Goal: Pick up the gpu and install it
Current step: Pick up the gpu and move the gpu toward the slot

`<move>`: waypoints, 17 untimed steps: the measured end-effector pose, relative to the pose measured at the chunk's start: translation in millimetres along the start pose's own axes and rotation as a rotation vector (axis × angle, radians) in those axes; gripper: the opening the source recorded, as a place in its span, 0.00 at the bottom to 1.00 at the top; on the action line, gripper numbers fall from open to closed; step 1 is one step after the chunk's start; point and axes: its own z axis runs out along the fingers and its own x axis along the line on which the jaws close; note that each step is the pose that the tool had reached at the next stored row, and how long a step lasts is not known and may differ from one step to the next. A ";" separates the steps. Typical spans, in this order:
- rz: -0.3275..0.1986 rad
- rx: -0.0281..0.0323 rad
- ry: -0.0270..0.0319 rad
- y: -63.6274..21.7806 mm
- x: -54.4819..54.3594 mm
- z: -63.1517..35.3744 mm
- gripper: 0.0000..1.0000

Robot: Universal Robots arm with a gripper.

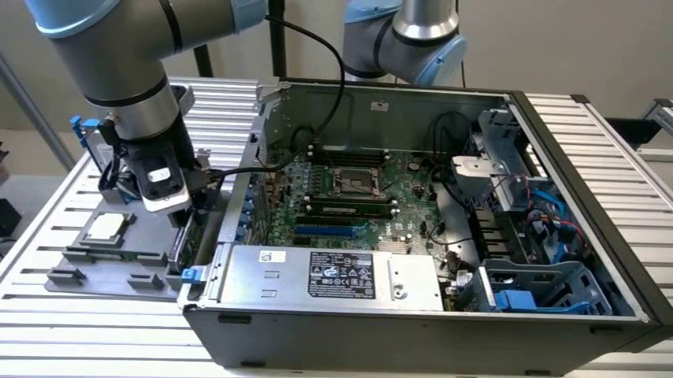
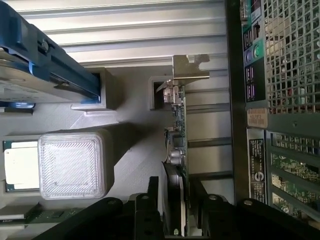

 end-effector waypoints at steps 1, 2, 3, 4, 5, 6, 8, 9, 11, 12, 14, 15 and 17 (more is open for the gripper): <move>0.000 0.0001 -0.0002 0.2 -0.2 0.1 1.00; 0.000 0.0001 -0.0005 0.3 -0.3 0.3 0.00; 0.000 0.0002 -0.0003 0.3 -0.3 0.3 0.00; 0.000 0.0003 -0.0005 0.3 -0.4 0.3 0.00; 0.000 0.0002 -0.0007 0.4 -0.4 0.4 0.00; 0.000 0.0002 -0.0006 0.4 -0.4 0.4 0.00; 0.000 0.0001 -0.0007 0.4 -0.5 0.4 0.00; 0.000 0.0001 -0.0007 0.4 -0.5 0.4 0.00; 0.000 0.0001 -0.0007 0.4 -0.5 0.4 0.00; 0.000 0.0001 -0.0007 0.4 -0.4 0.4 0.00; -0.007 -0.0002 -0.0006 0.3 0.9 0.4 0.00; -0.015 -0.0004 -0.0003 0.2 1.8 0.4 0.00; -0.033 -0.0008 0.0005 0.1 3.0 0.3 0.00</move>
